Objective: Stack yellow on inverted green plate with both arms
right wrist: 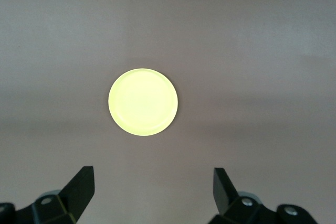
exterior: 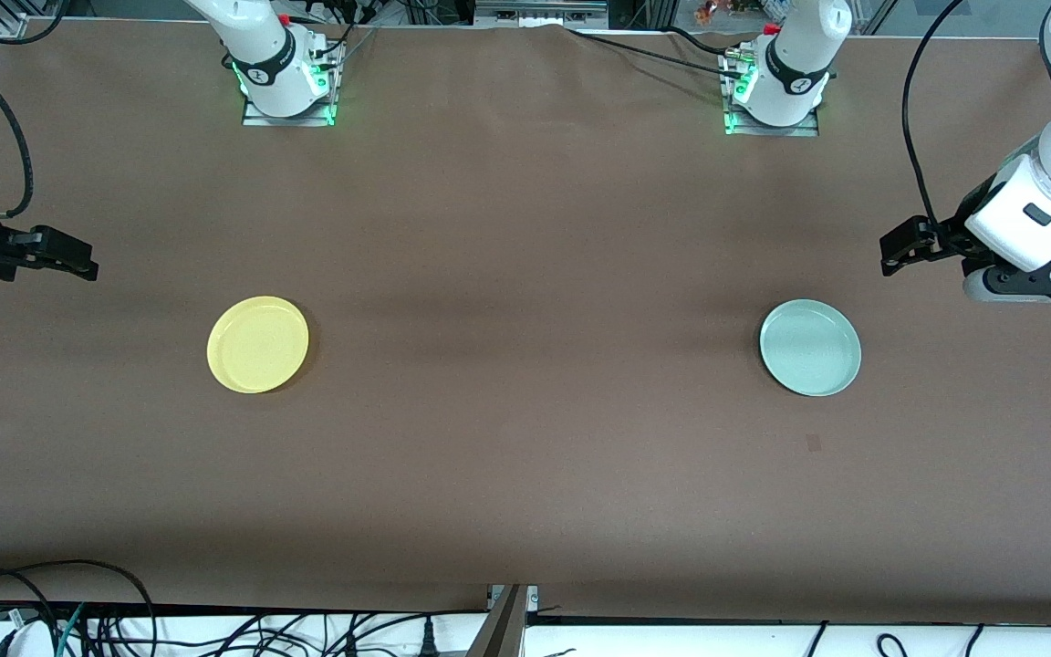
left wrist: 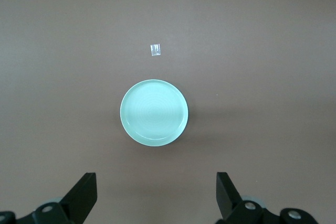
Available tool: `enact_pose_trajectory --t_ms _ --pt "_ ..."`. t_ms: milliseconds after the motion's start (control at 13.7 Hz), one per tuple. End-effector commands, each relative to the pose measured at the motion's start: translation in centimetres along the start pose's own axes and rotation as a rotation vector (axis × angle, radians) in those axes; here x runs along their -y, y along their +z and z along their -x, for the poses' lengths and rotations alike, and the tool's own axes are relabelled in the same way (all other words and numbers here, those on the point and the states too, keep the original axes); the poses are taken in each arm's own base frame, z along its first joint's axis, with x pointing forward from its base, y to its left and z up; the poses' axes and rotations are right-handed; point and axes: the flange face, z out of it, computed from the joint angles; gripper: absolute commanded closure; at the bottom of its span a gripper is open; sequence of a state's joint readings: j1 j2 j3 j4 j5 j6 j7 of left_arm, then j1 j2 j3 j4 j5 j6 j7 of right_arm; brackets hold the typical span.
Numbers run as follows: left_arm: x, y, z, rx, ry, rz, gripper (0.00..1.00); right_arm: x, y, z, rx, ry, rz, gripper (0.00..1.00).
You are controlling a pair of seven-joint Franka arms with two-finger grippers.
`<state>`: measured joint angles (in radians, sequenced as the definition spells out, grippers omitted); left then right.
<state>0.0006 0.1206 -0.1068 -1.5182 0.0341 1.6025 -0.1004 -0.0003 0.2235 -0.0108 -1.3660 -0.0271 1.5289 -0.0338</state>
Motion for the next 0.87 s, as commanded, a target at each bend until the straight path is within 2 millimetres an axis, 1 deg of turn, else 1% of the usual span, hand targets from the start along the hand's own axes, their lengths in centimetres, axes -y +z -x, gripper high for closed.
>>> enact_pose_trajectory --t_ms 0,73,146,291,437,509,582,655,801 --pt "0.2 0.0 -0.4 -0.008 0.008 0.007 0.00 -0.2 -0.4 -0.1 0.002 0.004 -0.013 0.00" --pt "0.1 1.3 -1.4 -0.011 0.013 0.008 0.00 -0.2 -0.4 -0.1 0.002 0.003 -0.013 0.00" --pt "0.4 1.4 -1.6 -0.017 0.007 0.011 0.00 -0.2 -0.4 -0.1 0.002 0.003 -0.013 0.00" --pt "0.8 0.2 -1.3 -0.033 -0.005 0.014 0.00 -0.2 -0.5 -0.1 0.000 0.003 -0.013 0.00" --pt "1.1 -0.5 -0.8 -0.022 -0.023 0.009 0.00 -0.4 -0.5 0.0 0.001 0.010 -0.013 0.00" --pt "0.7 0.5 -0.5 0.025 -0.012 0.004 0.00 -0.7 -0.5 0.0 0.001 0.015 -0.013 0.00" --pt "0.1 1.9 -0.7 0.072 0.004 0.001 0.00 -0.7 -0.5 0.0 0.001 0.013 -0.015 0.00" --pt "0.1 2.1 -0.5 0.089 0.014 0.006 0.00 -0.5 -0.5 0.0 0.001 0.010 -0.015 0.00" --pt "0.3 1.7 -0.6 0.078 0.013 0.009 0.00 -0.2 -0.5 -0.1 0.000 0.003 -0.015 0.00"
